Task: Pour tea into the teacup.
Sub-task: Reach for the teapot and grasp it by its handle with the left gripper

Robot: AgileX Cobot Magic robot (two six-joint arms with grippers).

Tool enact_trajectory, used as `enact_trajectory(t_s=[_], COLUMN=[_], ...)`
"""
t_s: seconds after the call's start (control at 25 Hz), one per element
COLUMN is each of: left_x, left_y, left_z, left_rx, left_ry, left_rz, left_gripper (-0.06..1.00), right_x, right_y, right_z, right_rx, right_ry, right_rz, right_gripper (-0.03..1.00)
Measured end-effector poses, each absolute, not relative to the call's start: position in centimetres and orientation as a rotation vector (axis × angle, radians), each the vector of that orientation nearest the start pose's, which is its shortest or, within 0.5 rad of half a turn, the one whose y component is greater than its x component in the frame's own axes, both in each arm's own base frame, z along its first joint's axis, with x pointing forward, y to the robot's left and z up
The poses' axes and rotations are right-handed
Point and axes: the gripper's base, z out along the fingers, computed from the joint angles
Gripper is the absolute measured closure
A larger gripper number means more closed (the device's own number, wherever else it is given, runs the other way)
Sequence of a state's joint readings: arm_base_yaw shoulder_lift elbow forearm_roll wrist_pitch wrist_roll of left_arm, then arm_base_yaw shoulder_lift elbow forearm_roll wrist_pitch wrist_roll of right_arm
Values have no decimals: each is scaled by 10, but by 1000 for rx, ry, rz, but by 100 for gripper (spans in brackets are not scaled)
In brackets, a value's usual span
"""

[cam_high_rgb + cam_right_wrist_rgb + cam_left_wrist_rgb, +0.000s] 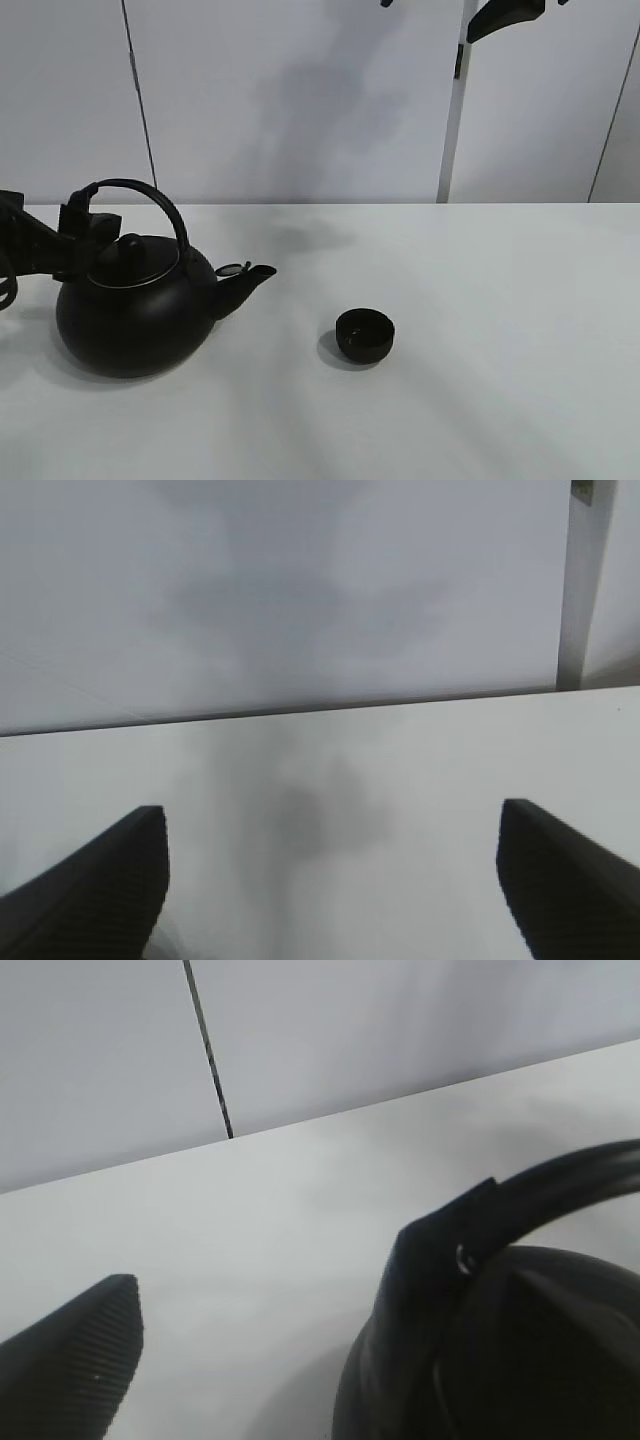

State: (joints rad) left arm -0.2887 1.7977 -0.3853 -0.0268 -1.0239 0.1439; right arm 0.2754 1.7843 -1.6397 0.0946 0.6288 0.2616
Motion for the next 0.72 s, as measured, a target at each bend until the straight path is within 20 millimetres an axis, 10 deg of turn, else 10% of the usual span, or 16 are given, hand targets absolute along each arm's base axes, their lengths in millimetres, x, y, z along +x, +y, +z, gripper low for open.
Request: enact_trajectory(t_s=[0.72], left_x=[274], left_y=[-75], left_z=[121], left_rx=[374], left_ry=[1839], left_rz=[-101], left_gripper=[27], right_x=[403], right_y=[119], right_z=[341], right_rx=[42], right_ry=[2278], right_rz=[389], right_gripper=[36])
